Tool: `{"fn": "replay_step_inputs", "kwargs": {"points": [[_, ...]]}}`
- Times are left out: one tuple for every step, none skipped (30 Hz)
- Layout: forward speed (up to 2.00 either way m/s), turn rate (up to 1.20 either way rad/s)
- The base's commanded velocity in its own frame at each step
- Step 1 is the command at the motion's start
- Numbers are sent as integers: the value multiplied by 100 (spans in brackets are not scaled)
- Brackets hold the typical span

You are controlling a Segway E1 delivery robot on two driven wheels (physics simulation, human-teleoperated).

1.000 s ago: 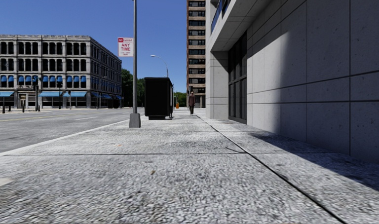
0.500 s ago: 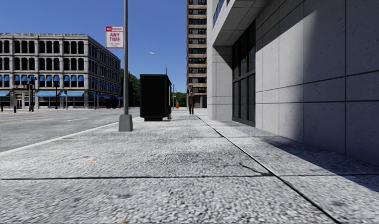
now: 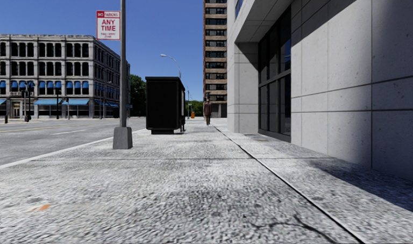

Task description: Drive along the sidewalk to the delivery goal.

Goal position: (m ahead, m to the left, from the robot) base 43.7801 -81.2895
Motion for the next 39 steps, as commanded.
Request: {"fn": "replay_step_inputs", "kwargs": {"points": [[200,0],[200,0],[200,0],[200,0],[200,0],[200,0],[200,0],[200,0],[200,0],[200,0],[200,0],[200,0],[200,0],[200,0],[200,0],[200,0],[200,0],[200,0],[200,0],[200,0],[200,0],[200,0],[200,0],[200,0],[200,0],[200,0],[200,0],[200,0],[200,0],[200,0],[200,0],[200,0],[200,0],[200,0],[200,0],[200,0],[200,0],[200,0],[200,0]]}}
